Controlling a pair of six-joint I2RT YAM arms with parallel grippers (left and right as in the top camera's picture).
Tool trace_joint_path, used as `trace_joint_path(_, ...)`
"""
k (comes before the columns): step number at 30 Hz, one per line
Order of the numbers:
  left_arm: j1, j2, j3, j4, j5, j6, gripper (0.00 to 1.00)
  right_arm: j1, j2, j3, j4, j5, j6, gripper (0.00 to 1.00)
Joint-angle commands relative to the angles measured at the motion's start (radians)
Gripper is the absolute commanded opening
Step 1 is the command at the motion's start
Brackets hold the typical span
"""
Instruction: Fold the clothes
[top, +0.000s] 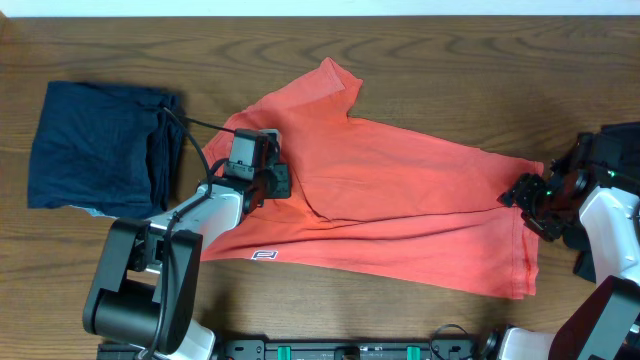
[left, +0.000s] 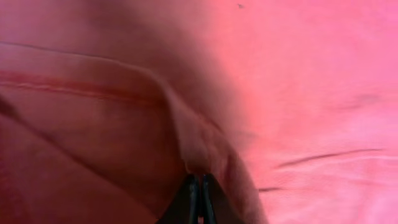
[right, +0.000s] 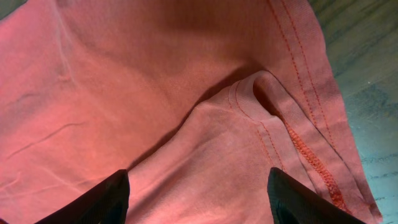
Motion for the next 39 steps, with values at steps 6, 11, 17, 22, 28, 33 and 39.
trace_joint_path(6, -0.004, -0.056, 0.032, 0.035, 0.056, -0.033, 0.06, -0.002, -0.014, 0.013, 0.004, -0.004, -0.012, 0.69)
trace_joint_path(11, -0.013, -0.062, 0.032, 0.081, 0.055, -0.060, 0.06, -0.002, -0.014, 0.013, 0.006, -0.004, -0.012, 0.69)
trace_joint_path(17, -0.060, -0.062, 0.032, 0.153, 0.055, -0.060, 0.06, -0.002, -0.014, 0.013, 0.006, -0.004, -0.012, 0.70)
trace_joint_path(22, -0.082, -0.062, 0.032, 0.127, 0.012, -0.059, 0.06, -0.002, -0.014, 0.013, 0.002, -0.004, -0.013, 0.70)
trace_joint_path(28, -0.084, -0.062, 0.032, 0.124, 0.041, -0.059, 0.12, -0.002, -0.014, 0.013, 0.003, -0.004, -0.012, 0.69)
trace_joint_path(33, -0.072, -0.079, 0.032, 0.112, 0.042, -0.055, 0.62, -0.002, -0.014, 0.013, 0.002, -0.004, -0.013, 0.69)
trace_joint_path(39, -0.042, -0.211, 0.032, -0.005, 0.002, -0.040, 0.45, -0.002, -0.014, 0.013, 0.006, -0.004, -0.012, 0.69)
